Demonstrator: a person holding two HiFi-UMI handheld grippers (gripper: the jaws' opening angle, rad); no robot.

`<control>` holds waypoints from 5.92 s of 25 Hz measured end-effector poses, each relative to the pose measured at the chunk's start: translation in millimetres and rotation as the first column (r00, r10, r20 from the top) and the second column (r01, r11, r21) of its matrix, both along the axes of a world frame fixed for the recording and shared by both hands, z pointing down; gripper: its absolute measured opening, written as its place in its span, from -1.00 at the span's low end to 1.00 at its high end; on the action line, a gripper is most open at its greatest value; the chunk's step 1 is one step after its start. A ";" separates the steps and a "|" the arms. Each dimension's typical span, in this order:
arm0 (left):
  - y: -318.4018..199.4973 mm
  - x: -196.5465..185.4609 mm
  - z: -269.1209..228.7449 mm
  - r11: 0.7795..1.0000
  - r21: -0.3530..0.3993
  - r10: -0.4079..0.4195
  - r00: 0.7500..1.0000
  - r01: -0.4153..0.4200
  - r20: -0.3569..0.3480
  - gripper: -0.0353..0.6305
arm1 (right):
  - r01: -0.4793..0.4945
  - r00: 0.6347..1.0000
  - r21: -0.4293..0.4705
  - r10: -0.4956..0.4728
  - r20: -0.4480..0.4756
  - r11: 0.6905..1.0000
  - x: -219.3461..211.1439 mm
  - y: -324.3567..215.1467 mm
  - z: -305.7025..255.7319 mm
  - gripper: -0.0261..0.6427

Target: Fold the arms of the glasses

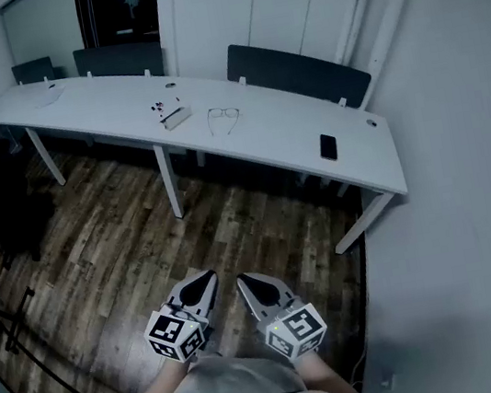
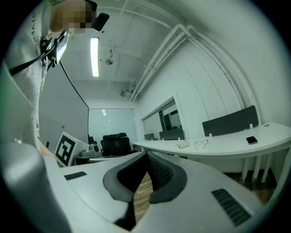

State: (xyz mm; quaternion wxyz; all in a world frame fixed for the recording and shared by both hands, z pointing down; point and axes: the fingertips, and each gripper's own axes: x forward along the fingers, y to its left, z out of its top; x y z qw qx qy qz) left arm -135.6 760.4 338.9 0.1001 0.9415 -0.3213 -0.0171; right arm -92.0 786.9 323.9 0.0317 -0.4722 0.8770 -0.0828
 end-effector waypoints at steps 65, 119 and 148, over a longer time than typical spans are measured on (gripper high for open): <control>-477.6 11.4 52.2 0.994 -0.059 0.091 0.996 -0.091 0.007 -0.85 | -0.151 0.985 -0.115 0.139 -0.099 0.982 43.5 -464.9 62.5 -0.87; -803.9 103.4 149.5 0.998 -0.037 0.052 0.912 -0.040 0.406 -0.57 | 0.108 0.508 -0.124 -0.162 -0.846 0.986 218.4 -797.9 181.3 -0.83; -855.5 123.4 195.8 0.948 0.091 0.136 0.644 -0.305 0.753 -0.47 | 0.200 0.006 0.079 0.079 -0.997 0.977 224.6 -862.5 212.7 -0.54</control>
